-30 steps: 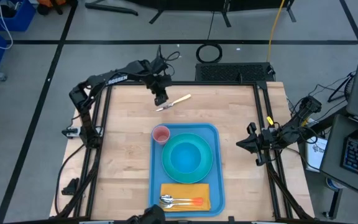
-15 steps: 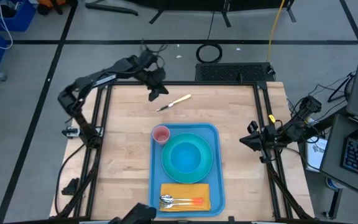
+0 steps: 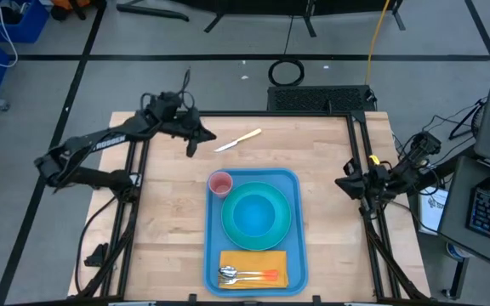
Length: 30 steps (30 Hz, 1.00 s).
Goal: Set up tray
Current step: Put the yellow table knife on the yellow table napkin to the top of the orange spoon
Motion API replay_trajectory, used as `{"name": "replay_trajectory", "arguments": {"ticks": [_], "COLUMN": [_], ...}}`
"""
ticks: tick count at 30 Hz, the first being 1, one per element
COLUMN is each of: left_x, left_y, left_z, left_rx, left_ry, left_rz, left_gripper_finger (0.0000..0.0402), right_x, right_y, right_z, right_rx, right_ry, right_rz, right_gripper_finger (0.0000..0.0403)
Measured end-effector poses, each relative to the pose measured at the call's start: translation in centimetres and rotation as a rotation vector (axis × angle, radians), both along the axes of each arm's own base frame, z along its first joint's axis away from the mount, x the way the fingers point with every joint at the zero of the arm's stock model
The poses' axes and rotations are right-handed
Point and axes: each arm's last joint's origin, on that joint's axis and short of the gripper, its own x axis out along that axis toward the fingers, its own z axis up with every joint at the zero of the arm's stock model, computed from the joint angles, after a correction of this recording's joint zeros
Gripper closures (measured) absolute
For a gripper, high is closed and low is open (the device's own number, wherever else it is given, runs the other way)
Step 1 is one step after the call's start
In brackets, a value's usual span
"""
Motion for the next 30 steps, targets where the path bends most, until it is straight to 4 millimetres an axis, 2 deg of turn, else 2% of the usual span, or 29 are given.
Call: {"name": "replay_trajectory", "arguments": {"ticks": [7,13,17,20,25,30], "left_x": [-1.2,-0.8,-0.4,-0.1,0.1,0.1], "left_y": [-1.4,-2.3,-2.9,-3.4,-4.1,-4.6], "left_z": [-1.5,-2.1,-2.3,-2.3,-3.1,-3.9], "left_rx": [-0.008,-0.030,-0.036,-0.035,-0.034,-0.039], "left_ry": [-0.054,-0.081,-0.097,-0.125,-0.111,-0.086], "left_rz": [0.024,0.006,-0.023,-0.038,-0.022,-0.019], "left_gripper_finger": [0.0398,0.0384,0.0391,0.0398,0.0383,0.0388], "right_x": [1.0,2.9,4.2,5.4,8.1,11.3], "right_y": [-0.3,-0.5,-1.0,-1.5,-3.2,-5.9], "right_z": [-0.8,-2.3,-0.4,0.4,1.7,3.6], "right_rx": [-0.057,-0.172,-0.221,-0.275,-0.359,-0.376], "right_ry": [0.090,0.278,0.375,0.533,0.737,0.835], "right_rz": [-0.112,-0.184,-0.199,-0.225,-0.314,-0.207], "right_gripper_finger": [0.0403,0.0403,0.0403,0.0403,0.0403,0.0403]}}
